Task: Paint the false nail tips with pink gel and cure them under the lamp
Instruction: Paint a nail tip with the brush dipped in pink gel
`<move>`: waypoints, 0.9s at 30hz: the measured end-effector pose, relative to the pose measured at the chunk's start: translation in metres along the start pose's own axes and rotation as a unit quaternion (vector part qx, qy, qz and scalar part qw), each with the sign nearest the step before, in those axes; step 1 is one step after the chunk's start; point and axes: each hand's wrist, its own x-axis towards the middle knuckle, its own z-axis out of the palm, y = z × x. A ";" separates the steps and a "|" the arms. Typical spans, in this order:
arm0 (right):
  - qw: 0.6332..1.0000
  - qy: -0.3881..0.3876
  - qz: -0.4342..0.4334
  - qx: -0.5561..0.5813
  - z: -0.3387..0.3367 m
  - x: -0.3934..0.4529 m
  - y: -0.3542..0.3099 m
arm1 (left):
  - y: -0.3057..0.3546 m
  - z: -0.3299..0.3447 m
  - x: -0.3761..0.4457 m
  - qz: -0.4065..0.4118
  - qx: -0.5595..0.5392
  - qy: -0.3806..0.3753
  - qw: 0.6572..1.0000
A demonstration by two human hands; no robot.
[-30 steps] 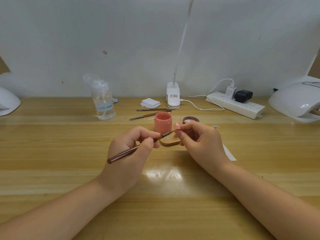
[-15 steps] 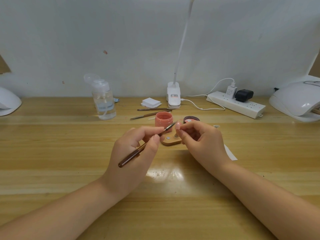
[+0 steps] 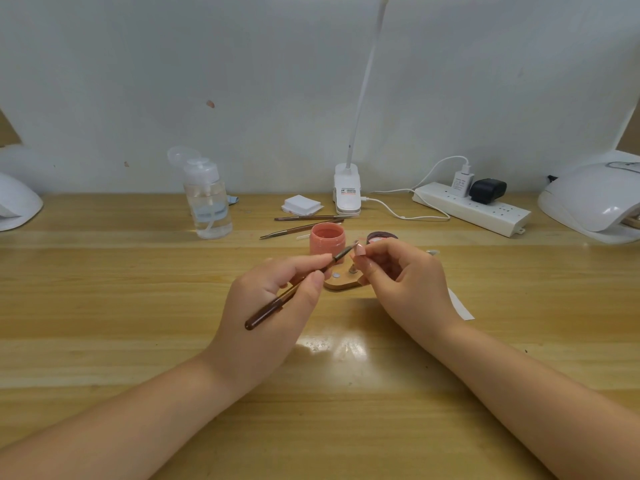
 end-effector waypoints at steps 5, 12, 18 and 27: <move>1.000 0.003 0.008 0.006 -0.001 0.001 0.002 | 0.001 -0.001 0.000 -0.001 -0.015 0.006 1.000; 1.000 0.002 0.004 0.004 -0.001 0.001 0.002 | -0.001 -0.001 0.000 -0.020 -0.006 -0.008 1.000; 1.000 0.008 -0.027 -0.012 0.000 0.000 0.000 | 0.003 0.001 -0.001 0.011 -0.003 -0.007 1.000; 0.999 0.007 -0.029 -0.015 0.000 0.000 0.001 | 0.004 -0.001 -0.001 0.015 0.006 -0.002 1.000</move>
